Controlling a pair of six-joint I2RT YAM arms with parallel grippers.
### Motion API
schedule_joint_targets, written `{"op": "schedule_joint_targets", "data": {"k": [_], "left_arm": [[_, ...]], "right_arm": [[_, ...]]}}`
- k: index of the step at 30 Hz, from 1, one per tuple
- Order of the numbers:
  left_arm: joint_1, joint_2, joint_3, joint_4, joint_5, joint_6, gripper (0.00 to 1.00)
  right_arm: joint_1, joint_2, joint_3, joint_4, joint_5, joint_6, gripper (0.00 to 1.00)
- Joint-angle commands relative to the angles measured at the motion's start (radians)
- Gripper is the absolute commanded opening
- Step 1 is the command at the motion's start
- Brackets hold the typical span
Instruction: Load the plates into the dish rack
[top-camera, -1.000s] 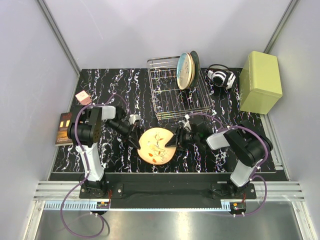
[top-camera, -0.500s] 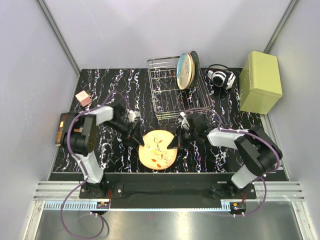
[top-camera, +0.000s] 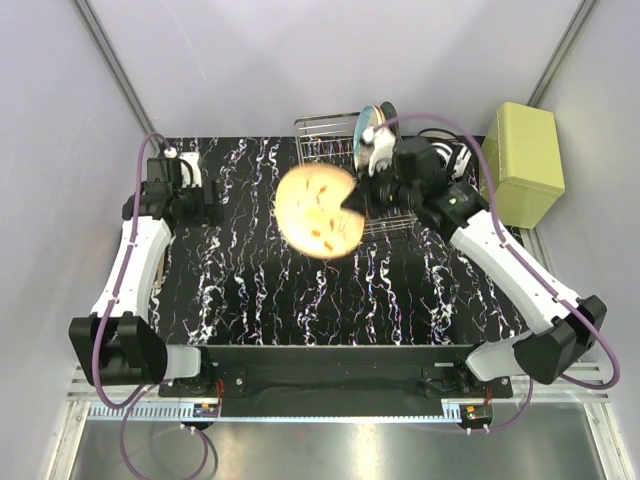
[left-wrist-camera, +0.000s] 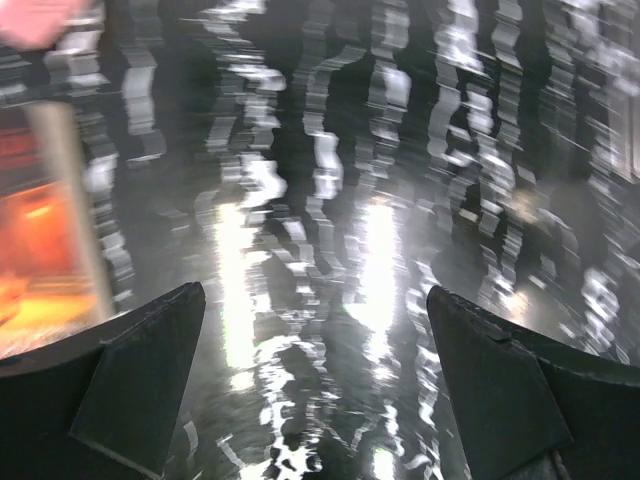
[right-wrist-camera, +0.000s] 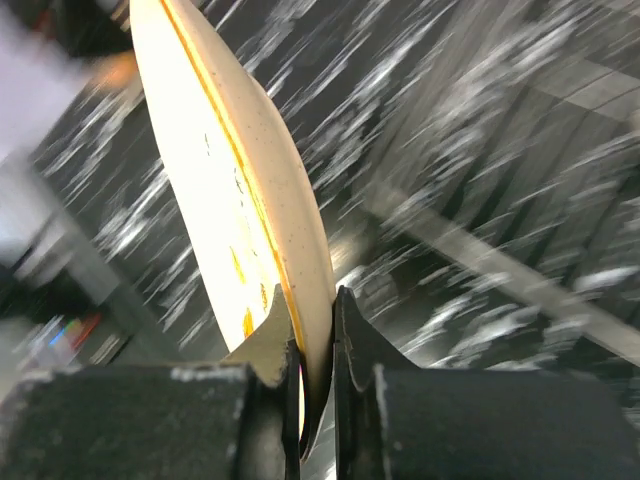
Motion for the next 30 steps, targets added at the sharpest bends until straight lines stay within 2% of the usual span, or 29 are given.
{"op": "schedule_joint_targets", "data": {"k": [1, 2, 8, 11, 15, 19, 24, 30], "left_arm": [[-0.007, -0.026, 0.010, 0.026, -0.279, -0.062, 0.99], [-0.007, -0.034, 0.009, 0.024, -0.271, -0.065, 0.99], [-0.011, -0.077, -0.022, 0.027, -0.196, -0.094, 0.99], [-0.010, -0.103, -0.051, 0.041, -0.202, -0.094, 0.99], [-0.010, -0.137, -0.100, 0.065, -0.197, -0.094, 0.99], [-0.010, -0.152, -0.123, 0.076, -0.217, -0.089, 0.99], [-0.010, -0.149, -0.137, 0.081, -0.216, -0.095, 0.99], [-0.010, -0.140, -0.157, 0.092, -0.207, -0.103, 0.99]], "right_arm": [[-0.007, 0.051, 0.222, 0.184, 0.461, -0.134, 0.00], [-0.008, 0.088, 0.239, 0.221, 0.596, -0.140, 0.00], [-0.005, 0.256, 0.484, 0.320, 0.734, -0.194, 0.00], [0.001, 0.322, 0.546, 0.418, 0.915, -0.225, 0.00], [0.001, 0.382, 0.543, 0.614, 0.996, -0.321, 0.00], [-0.004, 0.503, 0.595, 0.709, 1.142, -0.432, 0.00], [-0.012, 0.594, 0.675, 0.699, 1.207, -0.366, 0.00], [-0.013, 0.677, 0.752, 0.574, 1.200, -0.227, 0.00]]}}
